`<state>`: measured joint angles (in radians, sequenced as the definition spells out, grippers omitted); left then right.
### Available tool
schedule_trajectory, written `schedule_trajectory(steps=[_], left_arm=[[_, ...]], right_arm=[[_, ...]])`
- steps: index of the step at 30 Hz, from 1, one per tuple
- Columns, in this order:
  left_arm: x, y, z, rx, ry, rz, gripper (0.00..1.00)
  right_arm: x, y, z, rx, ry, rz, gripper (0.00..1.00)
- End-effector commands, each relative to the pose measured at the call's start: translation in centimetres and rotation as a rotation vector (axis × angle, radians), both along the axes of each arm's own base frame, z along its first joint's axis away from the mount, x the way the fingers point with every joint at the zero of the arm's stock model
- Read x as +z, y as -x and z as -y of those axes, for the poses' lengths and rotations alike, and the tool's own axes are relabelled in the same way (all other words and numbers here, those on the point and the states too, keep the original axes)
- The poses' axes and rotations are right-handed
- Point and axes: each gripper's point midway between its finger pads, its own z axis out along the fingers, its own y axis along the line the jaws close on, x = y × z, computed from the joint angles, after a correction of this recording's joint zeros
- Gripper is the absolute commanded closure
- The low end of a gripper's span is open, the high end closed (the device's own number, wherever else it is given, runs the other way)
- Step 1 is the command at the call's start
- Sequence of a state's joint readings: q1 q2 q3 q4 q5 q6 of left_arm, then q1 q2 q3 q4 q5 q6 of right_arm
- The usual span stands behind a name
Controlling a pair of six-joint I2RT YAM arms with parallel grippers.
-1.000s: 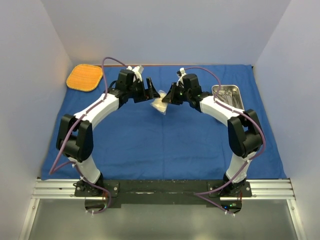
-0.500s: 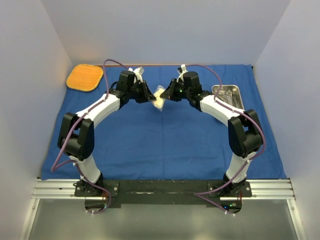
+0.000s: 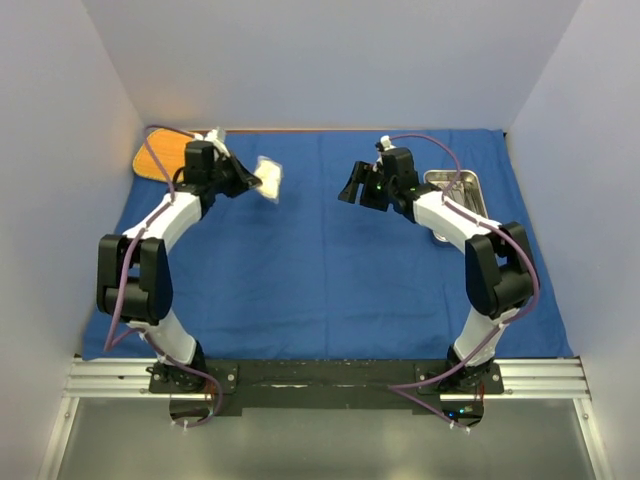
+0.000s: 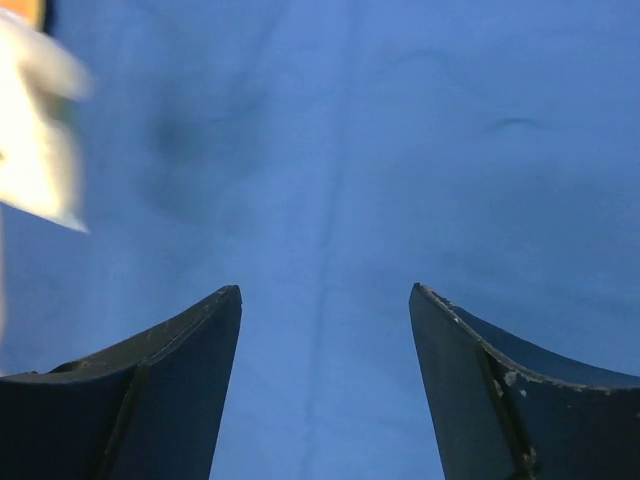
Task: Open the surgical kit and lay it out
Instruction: Place the medical item in the surgical kit.
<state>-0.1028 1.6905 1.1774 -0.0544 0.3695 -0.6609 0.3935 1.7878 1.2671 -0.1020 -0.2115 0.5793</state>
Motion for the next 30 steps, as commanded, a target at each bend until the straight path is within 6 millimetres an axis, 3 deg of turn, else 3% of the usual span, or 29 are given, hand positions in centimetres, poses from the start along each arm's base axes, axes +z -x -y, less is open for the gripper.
schedule_trajectory(steps=[1,3,7,9,13,14,17,24,29,30], left_arm=[[0.7,-4.2,-2.4,0.05,-0.045,0.132,0.95],[0.5,-5.8,-3.7,0.077,-0.044,0.142,0.95],[-1.9,-9.0,-4.9,0.103,-0.032,0.11,0.94],[-3.2,-9.5,-5.3,0.114,-0.037,0.084,0.94],[-4.9,-9.5,-6.1,0.144,-0.076,0.066,0.92],[-5.2,-9.5,-7.6,0.172,-0.092,0.06,0.92],[-6.0,-9.3,-9.4,0.206,-0.106,0.056,0.92],[-8.0,-9.3,-11.7,0.226,-0.133,0.031,0.91],[-10.9,-8.6,-13.5,0.253,-0.188,-0.076,0.82],[-12.3,-7.5,-13.7,0.251,-0.204,-0.146,0.77]], right_arm=[[2.0,0.4,2.4,-0.004,0.121,0.081,0.25],[1.9,0.5,3.0,-0.013,0.131,0.077,0.23],[1.7,0.7,4.4,-0.025,0.159,0.075,0.16],[1.8,0.9,5.0,-0.029,0.181,0.077,0.16],[1.6,1.2,6.3,-0.04,0.228,0.079,0.16],[1.5,1.3,6.5,-0.043,0.23,0.074,0.16],[1.2,1.5,7.1,-0.054,0.237,0.065,0.16],[0.9,1.8,7.9,-0.064,0.268,0.062,0.16],[0.6,1.8,8.2,-0.067,0.277,0.053,0.15],[0.5,1.9,8.2,-0.067,0.279,0.051,0.15]])
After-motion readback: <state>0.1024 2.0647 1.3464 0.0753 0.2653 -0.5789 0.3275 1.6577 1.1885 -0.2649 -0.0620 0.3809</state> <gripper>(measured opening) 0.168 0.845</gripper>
